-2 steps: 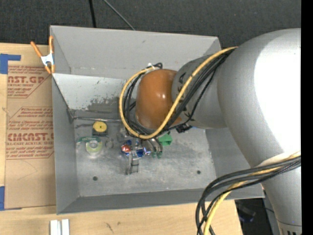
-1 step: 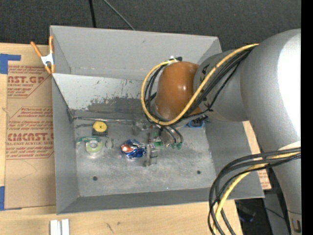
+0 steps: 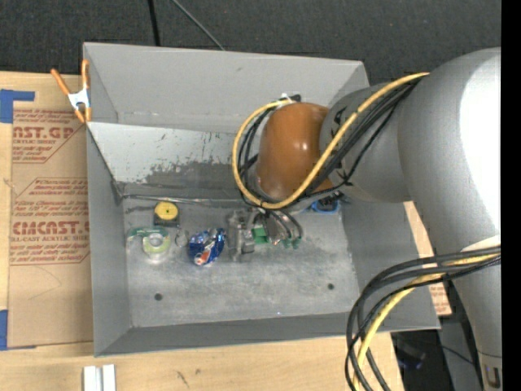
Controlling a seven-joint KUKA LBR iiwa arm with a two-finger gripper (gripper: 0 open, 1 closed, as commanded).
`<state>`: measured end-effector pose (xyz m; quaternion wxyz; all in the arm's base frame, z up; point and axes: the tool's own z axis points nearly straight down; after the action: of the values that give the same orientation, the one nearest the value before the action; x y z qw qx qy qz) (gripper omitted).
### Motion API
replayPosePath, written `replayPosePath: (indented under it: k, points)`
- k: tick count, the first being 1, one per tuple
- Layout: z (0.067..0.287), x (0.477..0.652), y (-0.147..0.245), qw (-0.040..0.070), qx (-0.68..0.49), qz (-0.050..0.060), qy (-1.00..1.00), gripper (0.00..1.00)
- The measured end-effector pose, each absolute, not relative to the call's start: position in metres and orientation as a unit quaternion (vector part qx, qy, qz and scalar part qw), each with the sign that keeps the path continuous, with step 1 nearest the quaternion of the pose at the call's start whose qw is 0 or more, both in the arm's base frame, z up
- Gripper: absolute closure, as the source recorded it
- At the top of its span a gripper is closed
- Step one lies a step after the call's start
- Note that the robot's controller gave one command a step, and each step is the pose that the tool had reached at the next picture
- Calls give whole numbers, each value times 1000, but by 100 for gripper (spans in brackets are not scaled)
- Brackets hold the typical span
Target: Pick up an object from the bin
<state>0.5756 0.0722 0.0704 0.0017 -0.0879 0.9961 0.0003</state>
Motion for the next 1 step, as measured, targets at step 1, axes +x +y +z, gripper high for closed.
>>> replayPosePath:
  k: [1]
  points:
    - [70, 575, 73, 1, -88, 1, 996, 0]
